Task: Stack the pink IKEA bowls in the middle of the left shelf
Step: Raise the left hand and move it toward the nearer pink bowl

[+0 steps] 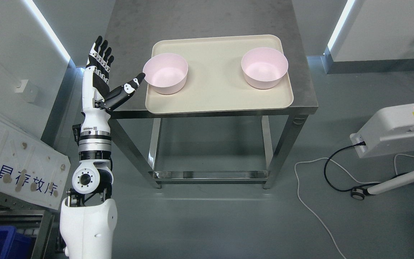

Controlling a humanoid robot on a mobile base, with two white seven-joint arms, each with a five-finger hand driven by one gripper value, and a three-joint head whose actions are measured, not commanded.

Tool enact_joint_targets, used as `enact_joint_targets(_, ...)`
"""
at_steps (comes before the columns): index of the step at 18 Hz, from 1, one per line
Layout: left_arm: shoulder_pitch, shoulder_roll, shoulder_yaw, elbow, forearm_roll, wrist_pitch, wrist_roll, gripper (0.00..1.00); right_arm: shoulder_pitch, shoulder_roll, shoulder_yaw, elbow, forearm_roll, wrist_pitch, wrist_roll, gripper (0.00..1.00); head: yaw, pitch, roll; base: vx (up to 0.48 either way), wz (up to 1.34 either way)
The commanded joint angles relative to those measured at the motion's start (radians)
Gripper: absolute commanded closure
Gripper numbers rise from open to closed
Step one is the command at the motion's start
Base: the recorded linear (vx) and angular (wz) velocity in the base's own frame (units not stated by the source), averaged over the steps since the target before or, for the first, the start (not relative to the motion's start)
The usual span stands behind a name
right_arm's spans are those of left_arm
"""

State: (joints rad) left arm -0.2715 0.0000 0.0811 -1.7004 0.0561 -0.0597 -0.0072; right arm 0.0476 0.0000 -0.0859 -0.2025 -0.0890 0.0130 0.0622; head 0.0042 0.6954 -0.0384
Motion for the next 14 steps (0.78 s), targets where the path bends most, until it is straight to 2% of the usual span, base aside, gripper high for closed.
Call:
enact_joint_targets(1,0.002,0.017,0.009,-0.007,-0.001,0.003,0.000,0.00,0.001,-0.017,0.000,0.000,0.000,-0.001,-0.001,0.00,0.0000,0.000,0.000,0.000,0.00)
enact_joint_targets(6,0.006,0.017,0.005,0.007,-0.001,-0.015,0.000,0.00,0.000,-0.017,0.000,0.000,0.000,-0.001,-0.001,0.00,0.0000,0.000,0.000,0.000,0.00)
enact_joint_targets(10,-0.027,0.017,-0.001,0.024,-0.001,-0.077,-0.028,0.00,0.000,-0.017,0.000,0.000,0.000,-0.001,-0.001,0.00,0.0000,0.000,0.000,0.000,0.00)
enact_joint_targets(13,-0.185,0.164,-0.003,0.184,-0.002,-0.074,-0.218,0.00,0.000,-0.017,0.000,0.000,0.000,-0.001,-0.001,0.00,0.0000,0.000,0.000,0.000,0.00)
enact_joint_targets(14,-0.249,0.184,-0.006,0.236,-0.008,-0.069,-0.253,0.00,0.000,-0.017,0.000,0.000,0.000,-0.001,-0.001,0.00,0.0000,0.000,0.000,0.000,0.00)
